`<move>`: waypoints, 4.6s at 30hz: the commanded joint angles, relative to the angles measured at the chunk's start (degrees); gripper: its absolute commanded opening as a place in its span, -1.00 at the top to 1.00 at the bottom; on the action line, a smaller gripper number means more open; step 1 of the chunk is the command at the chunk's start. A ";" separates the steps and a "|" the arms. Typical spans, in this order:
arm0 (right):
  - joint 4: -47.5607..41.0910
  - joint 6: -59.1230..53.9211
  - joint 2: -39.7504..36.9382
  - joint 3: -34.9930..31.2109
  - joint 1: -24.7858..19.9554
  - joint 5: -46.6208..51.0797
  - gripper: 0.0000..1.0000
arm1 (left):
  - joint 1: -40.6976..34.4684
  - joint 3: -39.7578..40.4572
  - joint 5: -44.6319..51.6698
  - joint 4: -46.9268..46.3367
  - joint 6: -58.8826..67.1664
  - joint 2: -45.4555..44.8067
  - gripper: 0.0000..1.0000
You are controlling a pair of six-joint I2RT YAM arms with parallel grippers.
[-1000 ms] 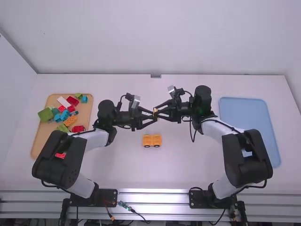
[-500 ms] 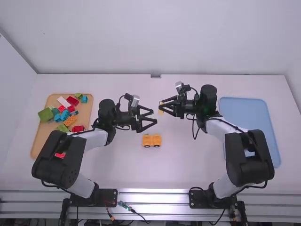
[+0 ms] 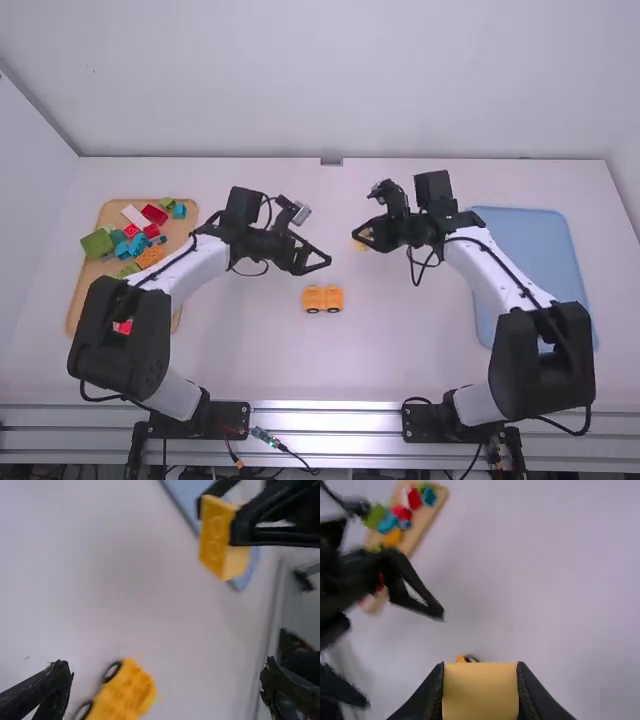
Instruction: Assemble lego blocks to make yellow taxi
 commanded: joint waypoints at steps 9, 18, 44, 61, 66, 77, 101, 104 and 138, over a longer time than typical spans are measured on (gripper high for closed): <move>-20.37 -14.78 1.16 10.56 10.12 33.05 1.00 | 2.16 10.25 -25.44 -10.34 24.94 -1.95 -0.98; -26.82 -1.90 7.21 11.65 12.11 36.20 1.00 | 8.61 10.29 -25.03 -2.10 17.25 -1.95 -0.98; -13.92 95.41 8.98 -6.36 11.28 32.74 1.00 | 9.90 9.97 -25.05 3.30 2.23 -1.95 -0.98; 0.83 111.71 8.98 -16.87 10.56 31.28 1.00 | 10.21 9.97 -25.00 3.02 2.21 -1.95 -0.97; 0.81 111.34 8.98 -16.87 10.08 31.30 0.27 | 10.23 9.97 -25.03 2.43 2.23 -1.95 -0.98; 2.95 102.22 8.98 -16.85 7.34 25.88 -0.02 | 10.27 9.97 -25.03 2.45 2.23 -1.92 -0.98; 7.28 31.10 4.79 -14.78 -13.49 -18.34 -0.01 | 10.27 9.92 -17.00 -0.87 13.77 -1.92 -0.98; 2.64 16.13 2.51 -11.98 -14.40 -18.36 -0.08 | 10.27 9.75 -11.34 -3.52 21.18 -1.92 -0.98; -9.79 -77.59 -2.05 -10.93 2.03 4.90 -0.97 | 7.23 -22.23 19.39 21.40 55.47 0.61 -0.98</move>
